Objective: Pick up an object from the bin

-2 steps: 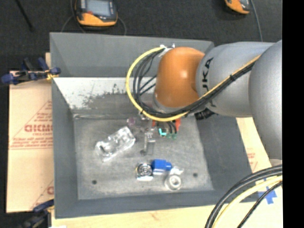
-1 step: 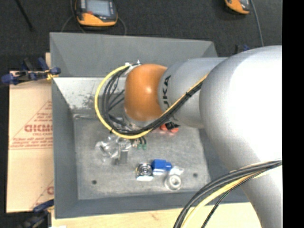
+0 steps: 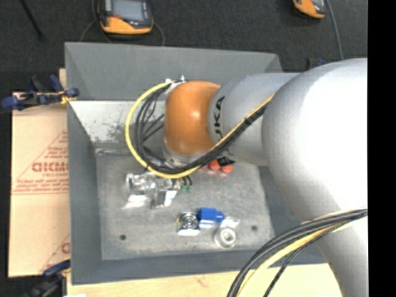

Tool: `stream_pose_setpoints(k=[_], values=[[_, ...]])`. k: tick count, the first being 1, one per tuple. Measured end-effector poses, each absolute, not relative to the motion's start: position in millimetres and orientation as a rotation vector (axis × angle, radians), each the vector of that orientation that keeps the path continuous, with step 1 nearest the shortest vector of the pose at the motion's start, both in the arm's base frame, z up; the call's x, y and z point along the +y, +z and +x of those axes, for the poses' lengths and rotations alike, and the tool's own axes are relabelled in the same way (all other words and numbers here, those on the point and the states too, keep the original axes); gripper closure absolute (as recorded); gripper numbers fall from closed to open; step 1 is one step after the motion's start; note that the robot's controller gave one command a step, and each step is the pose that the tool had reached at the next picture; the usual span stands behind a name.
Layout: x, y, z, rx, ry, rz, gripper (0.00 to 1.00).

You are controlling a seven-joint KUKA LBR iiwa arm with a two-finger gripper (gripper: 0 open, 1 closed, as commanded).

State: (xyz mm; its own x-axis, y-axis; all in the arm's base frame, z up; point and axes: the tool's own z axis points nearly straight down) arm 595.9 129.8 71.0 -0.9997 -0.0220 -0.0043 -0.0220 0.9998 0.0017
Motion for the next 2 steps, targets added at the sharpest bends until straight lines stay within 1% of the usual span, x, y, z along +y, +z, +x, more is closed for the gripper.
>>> stream_pose_setpoints(k=[1,2], values=[[120,175,608.6,3.133,0.002,-0.030,1.00],[122,245,601.1,3.134,0.002,-0.036,1.00]])
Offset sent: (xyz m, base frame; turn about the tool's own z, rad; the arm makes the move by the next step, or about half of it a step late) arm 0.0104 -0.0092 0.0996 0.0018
